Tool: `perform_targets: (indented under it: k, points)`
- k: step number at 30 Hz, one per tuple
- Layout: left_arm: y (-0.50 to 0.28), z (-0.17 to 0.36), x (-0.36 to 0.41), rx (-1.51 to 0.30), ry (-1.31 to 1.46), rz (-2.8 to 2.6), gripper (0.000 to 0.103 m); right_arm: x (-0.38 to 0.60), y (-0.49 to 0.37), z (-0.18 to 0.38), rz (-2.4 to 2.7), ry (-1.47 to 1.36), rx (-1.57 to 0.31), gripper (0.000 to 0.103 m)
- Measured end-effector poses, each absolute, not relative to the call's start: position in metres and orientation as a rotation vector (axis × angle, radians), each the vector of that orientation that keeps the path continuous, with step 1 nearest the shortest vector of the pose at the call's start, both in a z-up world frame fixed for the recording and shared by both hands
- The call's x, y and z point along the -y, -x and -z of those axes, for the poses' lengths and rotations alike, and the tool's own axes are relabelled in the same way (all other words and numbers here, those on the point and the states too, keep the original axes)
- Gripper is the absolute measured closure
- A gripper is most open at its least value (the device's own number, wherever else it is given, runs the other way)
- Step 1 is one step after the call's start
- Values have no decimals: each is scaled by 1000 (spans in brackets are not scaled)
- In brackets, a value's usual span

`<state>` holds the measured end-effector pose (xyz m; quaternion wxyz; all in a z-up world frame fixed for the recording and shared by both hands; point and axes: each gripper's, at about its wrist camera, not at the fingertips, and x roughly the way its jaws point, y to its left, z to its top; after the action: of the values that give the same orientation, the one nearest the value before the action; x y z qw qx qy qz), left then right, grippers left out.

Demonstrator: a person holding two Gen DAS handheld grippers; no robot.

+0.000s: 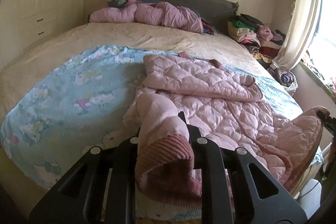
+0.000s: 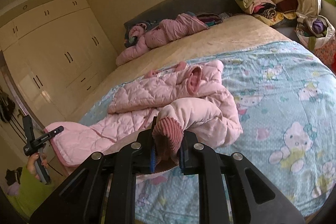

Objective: Fold large clothes
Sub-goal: 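Lift the hem with both grippers and fold it toward the collar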

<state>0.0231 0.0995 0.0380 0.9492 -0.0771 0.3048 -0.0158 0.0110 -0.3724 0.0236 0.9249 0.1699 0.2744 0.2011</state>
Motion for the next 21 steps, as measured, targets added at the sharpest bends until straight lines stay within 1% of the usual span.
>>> perform_targets:
  k: [21]
  points:
    - [-63, -68, -102, -561, 146, -6, 92, 365, -62, -68, -380, -306, -455, 88]
